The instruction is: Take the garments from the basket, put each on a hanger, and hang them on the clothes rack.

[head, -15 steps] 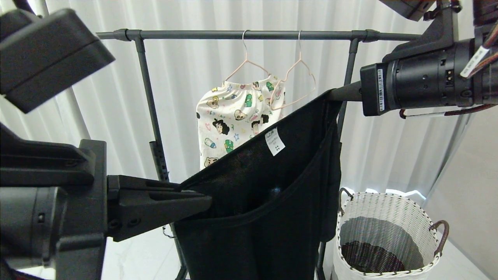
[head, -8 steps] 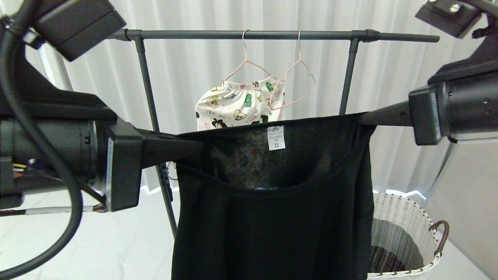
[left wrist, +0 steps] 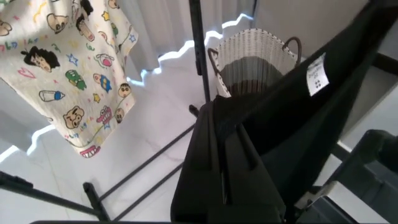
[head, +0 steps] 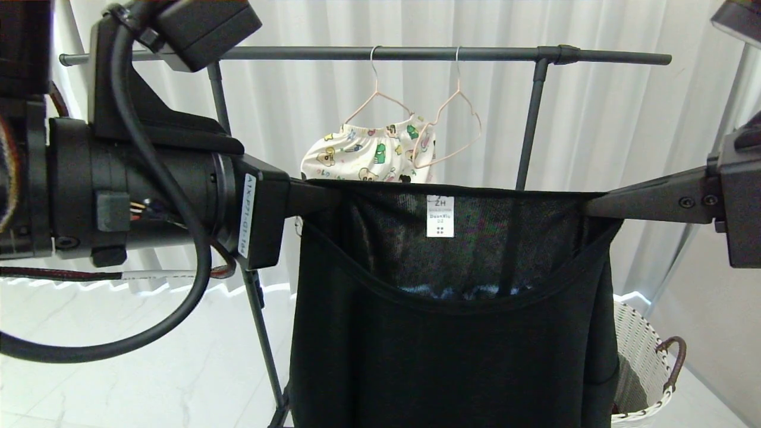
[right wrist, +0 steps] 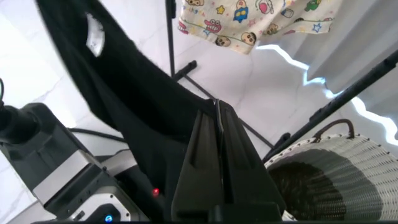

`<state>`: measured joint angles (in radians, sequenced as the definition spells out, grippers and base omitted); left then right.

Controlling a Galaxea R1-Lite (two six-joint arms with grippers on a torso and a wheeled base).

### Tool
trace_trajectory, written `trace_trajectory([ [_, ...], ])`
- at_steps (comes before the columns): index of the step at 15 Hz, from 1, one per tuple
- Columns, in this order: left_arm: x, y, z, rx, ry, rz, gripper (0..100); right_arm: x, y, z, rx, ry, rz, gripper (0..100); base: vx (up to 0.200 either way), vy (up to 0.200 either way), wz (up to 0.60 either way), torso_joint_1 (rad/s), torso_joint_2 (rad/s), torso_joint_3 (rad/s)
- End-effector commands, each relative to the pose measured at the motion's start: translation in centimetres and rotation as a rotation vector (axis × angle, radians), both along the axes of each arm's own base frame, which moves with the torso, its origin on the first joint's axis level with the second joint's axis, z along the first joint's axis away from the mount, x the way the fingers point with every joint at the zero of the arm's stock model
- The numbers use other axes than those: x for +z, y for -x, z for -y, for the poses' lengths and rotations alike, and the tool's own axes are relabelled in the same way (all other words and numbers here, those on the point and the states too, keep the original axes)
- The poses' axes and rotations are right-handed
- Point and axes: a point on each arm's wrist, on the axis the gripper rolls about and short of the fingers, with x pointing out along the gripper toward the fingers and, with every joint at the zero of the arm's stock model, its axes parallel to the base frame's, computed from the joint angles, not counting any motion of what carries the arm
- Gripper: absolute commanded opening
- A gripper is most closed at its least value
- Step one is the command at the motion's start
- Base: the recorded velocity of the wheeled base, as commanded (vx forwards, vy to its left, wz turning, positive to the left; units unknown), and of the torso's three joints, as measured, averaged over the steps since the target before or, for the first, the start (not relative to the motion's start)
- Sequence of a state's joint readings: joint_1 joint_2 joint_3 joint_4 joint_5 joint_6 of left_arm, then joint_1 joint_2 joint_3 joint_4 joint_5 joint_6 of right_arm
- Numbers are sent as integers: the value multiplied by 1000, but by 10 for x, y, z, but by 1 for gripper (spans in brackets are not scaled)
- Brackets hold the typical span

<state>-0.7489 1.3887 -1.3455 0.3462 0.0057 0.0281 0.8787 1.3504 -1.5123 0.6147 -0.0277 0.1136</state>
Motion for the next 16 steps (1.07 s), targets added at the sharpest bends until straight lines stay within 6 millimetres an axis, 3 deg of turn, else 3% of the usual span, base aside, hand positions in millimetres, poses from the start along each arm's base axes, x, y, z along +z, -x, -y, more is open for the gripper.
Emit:
trace_trajectory([
  [1,-2,-2,2,14,-11,-5,0,0,1,0,0,1,0,0,0,0,0,0,0,0],
  [13,-9,5,14,-38,-29,-21,0,-7,6,11,-86,41,24,0,0,0,0,0,0,0],
  [14,-9,6,15,-44,-30,-22,0,-9,8,12,-83,43,21,100,0,0,0,0,0,0],
  [16,-11,7,16,-32,-43,-20,0,-16,13,12,-56,67,12,100,0,0,0,0,0,0],
])
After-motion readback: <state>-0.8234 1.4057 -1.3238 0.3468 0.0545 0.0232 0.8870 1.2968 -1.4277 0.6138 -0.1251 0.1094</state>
